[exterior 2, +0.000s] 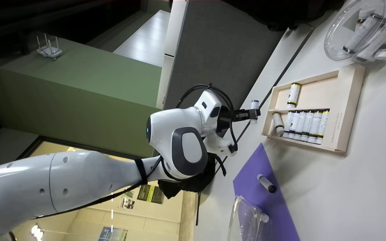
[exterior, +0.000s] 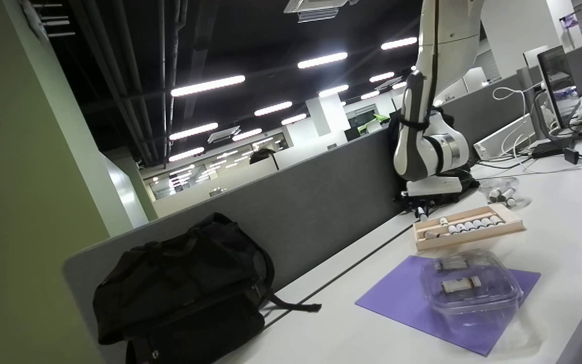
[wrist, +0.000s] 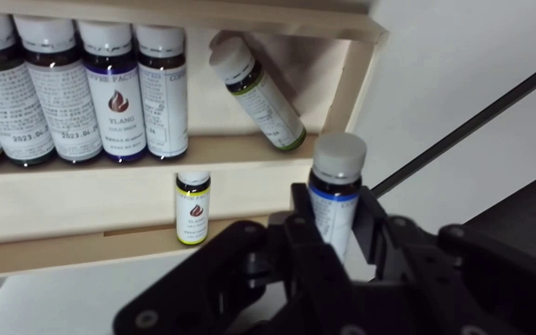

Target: Pick one bottle from the table and put it on the tray

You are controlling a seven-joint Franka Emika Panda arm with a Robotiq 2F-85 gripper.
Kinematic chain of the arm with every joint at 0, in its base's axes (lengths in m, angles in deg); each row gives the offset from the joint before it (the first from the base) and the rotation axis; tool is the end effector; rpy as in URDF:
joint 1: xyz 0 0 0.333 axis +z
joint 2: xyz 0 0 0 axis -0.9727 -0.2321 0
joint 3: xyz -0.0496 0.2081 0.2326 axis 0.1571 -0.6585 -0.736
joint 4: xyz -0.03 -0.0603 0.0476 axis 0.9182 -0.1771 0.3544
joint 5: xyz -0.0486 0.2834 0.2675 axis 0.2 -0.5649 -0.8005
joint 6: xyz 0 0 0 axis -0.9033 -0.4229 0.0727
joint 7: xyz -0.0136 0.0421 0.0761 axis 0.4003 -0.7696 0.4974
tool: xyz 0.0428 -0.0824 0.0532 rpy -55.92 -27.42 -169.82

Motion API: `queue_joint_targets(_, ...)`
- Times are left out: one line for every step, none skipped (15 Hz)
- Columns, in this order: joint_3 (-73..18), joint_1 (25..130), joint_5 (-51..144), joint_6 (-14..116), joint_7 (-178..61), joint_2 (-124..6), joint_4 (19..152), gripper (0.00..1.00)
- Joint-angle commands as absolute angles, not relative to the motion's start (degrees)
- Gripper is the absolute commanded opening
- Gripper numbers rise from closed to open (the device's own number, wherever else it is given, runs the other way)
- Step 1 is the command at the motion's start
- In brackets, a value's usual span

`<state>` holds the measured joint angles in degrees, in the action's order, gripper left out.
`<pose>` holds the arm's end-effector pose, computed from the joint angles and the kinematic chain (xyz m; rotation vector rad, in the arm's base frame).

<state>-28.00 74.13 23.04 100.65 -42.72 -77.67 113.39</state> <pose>0.6008 -0.0952 0.1769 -2.7304 1.1411 -0.7397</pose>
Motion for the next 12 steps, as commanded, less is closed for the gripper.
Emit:
queue_joint_targets(-26.87,75.57,22.84,101.24,-42.14,-79.99,111.12,0.07)
queue_joint_targets(-27.26,75.35,22.81,101.67,-42.27,-80.44,110.92,0.07)
queue_joint_targets(-27.68,75.06,22.81,102.16,-42.41,-80.82,110.68,0.07)
queue_joint_targets(-28.46,74.48,22.88,102.95,-42.66,-81.35,110.43,0.07)
queue_joint_targets(-28.82,74.30,22.97,103.62,-42.83,-81.78,110.26,0.07)
queue_joint_targets(-29.08,74.24,23.05,103.97,-42.94,-82.16,110.07,0.07)
queue_joint_targets(-29.37,74.12,23.08,104.14,-42.99,-82.48,109.89,0.07)
queue_joint_targets(-29.58,74.07,23.08,104.37,-43.02,-82.77,109.77,0.07)
queue_joint_targets(-29.98,73.81,23.13,104.42,-43.09,-83.06,109.61,0.07)
queue_joint_targets(-30.32,73.50,23.23,104.49,-43.20,-83.33,109.46,0.07)
queue_joint_targets(-30.73,73.14,23.31,104.54,-43.31,-83.64,109.24,0.07)
queue_joint_targets(-31.01,72.90,23.35,104.46,-43.36,-83.92,109.05,0.07)
